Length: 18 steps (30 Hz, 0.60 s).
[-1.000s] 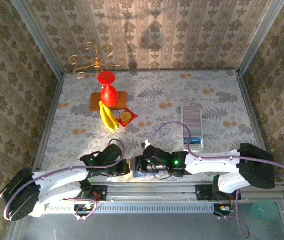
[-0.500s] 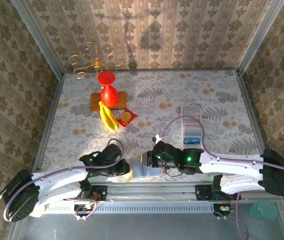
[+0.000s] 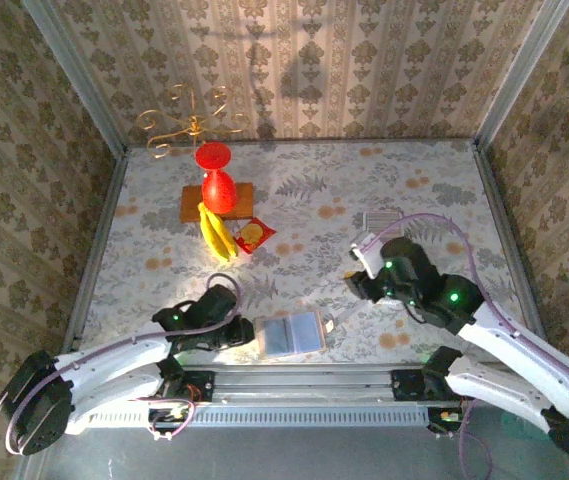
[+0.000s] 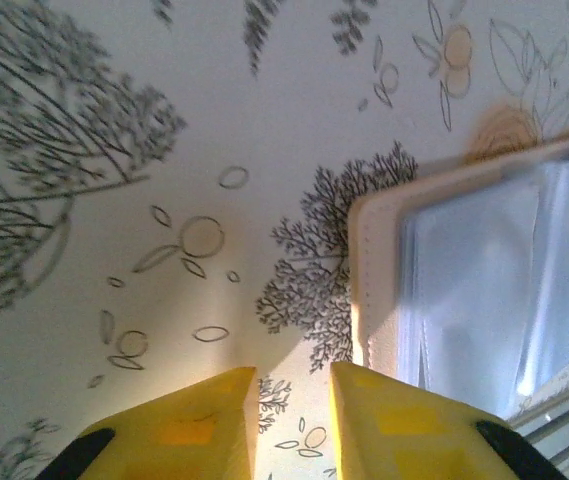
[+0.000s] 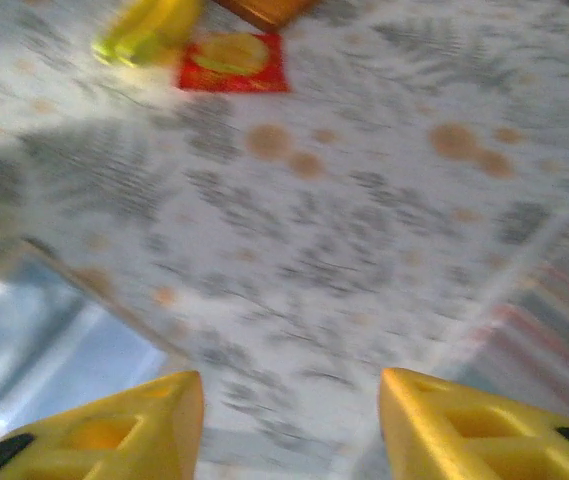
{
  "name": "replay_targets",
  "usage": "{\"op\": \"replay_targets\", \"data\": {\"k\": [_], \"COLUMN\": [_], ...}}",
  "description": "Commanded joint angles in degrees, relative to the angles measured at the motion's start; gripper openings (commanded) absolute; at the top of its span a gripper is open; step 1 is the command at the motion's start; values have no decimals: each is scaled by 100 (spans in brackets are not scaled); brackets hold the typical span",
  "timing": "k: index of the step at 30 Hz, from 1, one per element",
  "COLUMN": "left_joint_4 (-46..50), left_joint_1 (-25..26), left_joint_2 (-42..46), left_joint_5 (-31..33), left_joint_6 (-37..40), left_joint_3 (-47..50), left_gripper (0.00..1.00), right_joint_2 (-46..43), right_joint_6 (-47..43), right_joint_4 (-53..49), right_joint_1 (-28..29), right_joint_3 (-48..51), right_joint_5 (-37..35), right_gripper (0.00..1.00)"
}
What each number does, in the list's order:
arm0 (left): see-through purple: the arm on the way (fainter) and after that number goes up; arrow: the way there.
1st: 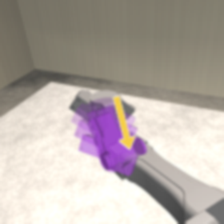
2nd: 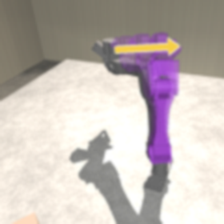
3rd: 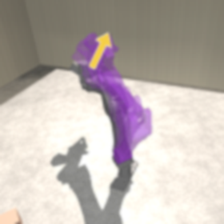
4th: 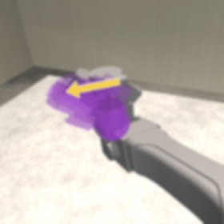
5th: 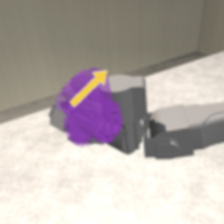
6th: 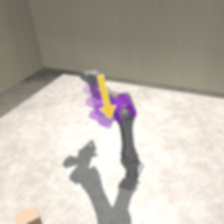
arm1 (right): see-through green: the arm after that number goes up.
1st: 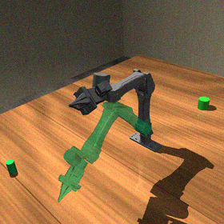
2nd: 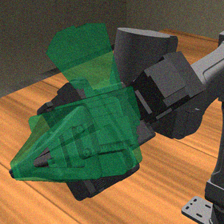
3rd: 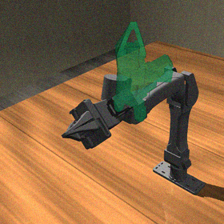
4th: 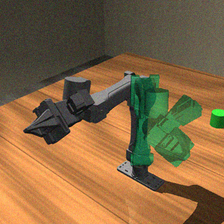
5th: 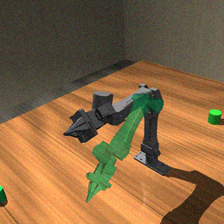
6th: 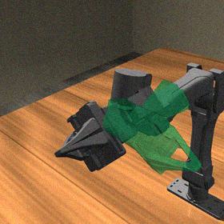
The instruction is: Put the credit cards into the card holder
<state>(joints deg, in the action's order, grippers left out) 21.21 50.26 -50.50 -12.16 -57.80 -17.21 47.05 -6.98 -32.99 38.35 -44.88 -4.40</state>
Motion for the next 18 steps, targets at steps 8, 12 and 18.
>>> {"op": "replay_targets", "data": {"k": [8, 12, 18], "left_joint_4": [375, 207, 10], "left_joint_1": [-302, -377, -466], "left_joint_2": [-207, -384, -606], "left_joint_5": [99, 100, 126], "left_joint_6": [496, 524, 488], "left_joint_3": [-620, -686, -744], "left_gripper": [49, 53, 53], "right_joint_2": [10, 323, 1084], "right_joint_6": [-4885, -5590, -6375], "right_joint_4": [-609, 123, 1003], "right_joint_1": [-1848, -2165, -2472], "right_joint_3": [554, 810, 955], "right_joint_5": [368, 370, 402], "right_gripper": [89, 92, 92]}}
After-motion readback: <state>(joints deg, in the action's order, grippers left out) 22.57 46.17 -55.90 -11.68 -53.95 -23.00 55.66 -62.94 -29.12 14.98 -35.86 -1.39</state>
